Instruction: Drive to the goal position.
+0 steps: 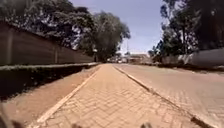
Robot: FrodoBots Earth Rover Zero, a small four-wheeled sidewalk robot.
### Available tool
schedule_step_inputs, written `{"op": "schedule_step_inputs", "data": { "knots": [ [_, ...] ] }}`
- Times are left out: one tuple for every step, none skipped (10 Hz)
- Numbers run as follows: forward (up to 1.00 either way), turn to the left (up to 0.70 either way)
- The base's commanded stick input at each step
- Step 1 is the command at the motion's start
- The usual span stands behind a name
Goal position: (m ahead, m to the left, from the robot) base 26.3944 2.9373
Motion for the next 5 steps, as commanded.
{"op": "schedule_step_inputs", "data": {
  "knots": [
    [0.7, 0.0],
    [0.7, 0.0],
    [0.7, 0.0],
    [0.7, 0.0],
    [0.7, 0.0]
  ]
}}
